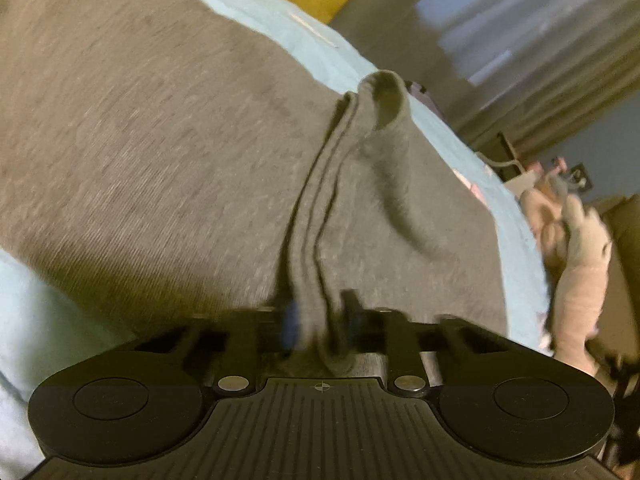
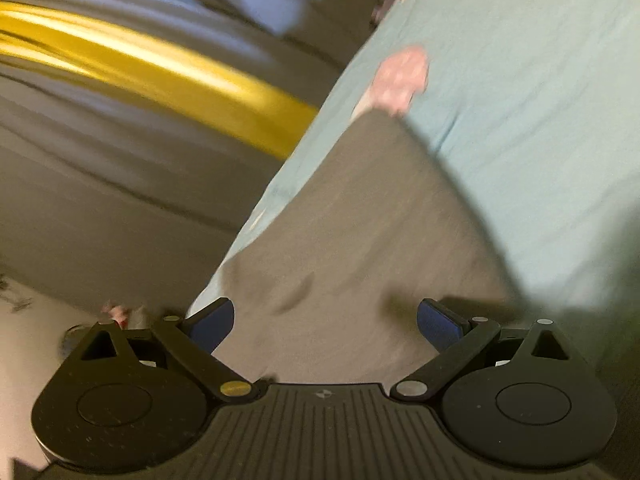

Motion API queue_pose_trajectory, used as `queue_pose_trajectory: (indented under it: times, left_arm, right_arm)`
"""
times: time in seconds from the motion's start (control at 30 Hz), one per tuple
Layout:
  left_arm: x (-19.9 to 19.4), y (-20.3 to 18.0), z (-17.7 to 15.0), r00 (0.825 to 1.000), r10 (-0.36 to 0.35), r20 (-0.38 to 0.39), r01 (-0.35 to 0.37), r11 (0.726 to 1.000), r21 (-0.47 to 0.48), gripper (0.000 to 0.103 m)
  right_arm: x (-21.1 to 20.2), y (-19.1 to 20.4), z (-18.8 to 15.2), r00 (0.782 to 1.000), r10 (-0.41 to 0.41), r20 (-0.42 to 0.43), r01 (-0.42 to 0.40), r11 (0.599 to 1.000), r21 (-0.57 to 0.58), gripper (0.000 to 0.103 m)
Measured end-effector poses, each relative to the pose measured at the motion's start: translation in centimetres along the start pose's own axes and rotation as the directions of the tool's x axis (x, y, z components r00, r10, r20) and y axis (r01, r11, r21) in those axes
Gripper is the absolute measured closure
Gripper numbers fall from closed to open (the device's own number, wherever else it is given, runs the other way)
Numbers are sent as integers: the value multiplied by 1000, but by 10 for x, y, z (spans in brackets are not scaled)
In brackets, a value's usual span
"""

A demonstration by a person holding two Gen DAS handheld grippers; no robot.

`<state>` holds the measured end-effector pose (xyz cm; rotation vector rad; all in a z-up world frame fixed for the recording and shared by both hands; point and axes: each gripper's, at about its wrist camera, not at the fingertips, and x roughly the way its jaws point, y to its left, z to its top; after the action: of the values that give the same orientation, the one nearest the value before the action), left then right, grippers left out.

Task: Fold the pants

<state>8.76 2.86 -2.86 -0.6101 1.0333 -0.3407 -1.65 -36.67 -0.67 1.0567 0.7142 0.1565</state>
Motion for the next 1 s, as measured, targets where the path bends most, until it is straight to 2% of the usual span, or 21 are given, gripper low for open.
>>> queue_pose_trajectory:
  times: [0.07, 0.17, 0.23, 0.33, 0.4, 0.47, 0.5, 0.53, 0.6, 0.63, 0.7, 0.77, 0.8, 0.87, 1.0]
  left_arm:
    - [-2, 4, 3, 1000, -20, 6, 20, 1000, -19, 82]
    - [-9, 8, 3, 999, -30, 27, 31, 999, -14, 85]
    - [-22, 9, 2, 996, -61, 64, 62, 998, -13, 86]
    - [-51, 2, -2, 984, -102, 148, 97, 994, 42, 86]
    - [-61, -2, -6, 983, -70, 172, 60, 996, 62, 86]
    - [-63, -2, -6, 984, 13, 178, -23, 998, 57, 86]
    - [-62, 2, -5, 984, 54, 167, -60, 998, 29, 79]
    - [-61, 7, -2, 984, 86, 157, -86, 996, -10, 64]
    - [-68, 12, 1, 977, 88, 194, -83, 996, -36, 55]
    - [-72, 9, 3, 971, 71, 230, -68, 997, -19, 47]
    - [-74, -7, 12, 959, 82, 270, -98, 994, 46, 32]
    - [-68, -29, 27, 955, 86, 285, -128, 983, 130, 27]
    - [-62, -38, 34, 955, 82, 285, -131, 979, 156, 24]
    - [-43, -55, 52, 957, 87, 278, -149, 966, 211, 18]
    - [5, -73, 80, 958, 187, 220, -250, 918, 309, 18]
  right_arm:
    - [2, 1, -8, 999, 4, -37, -4, 1000, -2, 4]
    - [12, 1, -13, 993, -101, -60, 98, 994, -50, 4]
    - [12, 3, -13, 986, -164, -41, 160, 983, -90, 4]
    - [3, 10, -10, 992, -126, -4, 125, 985, -121, 4]
    - [-4, 14, -6, 996, -93, 18, 95, 986, -136, 4]
    - [-10, 17, -3, 996, -83, 32, 87, 982, -166, 4]
    - [-11, 19, -1, 994, -101, 36, 106, 977, -183, 4]
    - [-10, 21, 2, 994, -108, 25, 110, 974, -196, 4]
    - [-14, 24, 7, 997, -71, 25, 75, 971, -226, 4]
    - [-17, 25, 7, 996, -70, 63, 84, 964, -252, 4]
    - [-16, 27, 5, 985, -102, 138, 144, 932, -334, 4]
    - [-4, 21, 2, 967, -179, 181, 236, 896, -376, 6]
    - [7, 15, 4, 962, -224, 154, 266, 895, -357, 9]
    - [22, 6, 9, 969, -233, 83, 248, 924, -292, 9]
    - [29, 6, 10, 965, -239, 107, 261, 914, -309, 8]
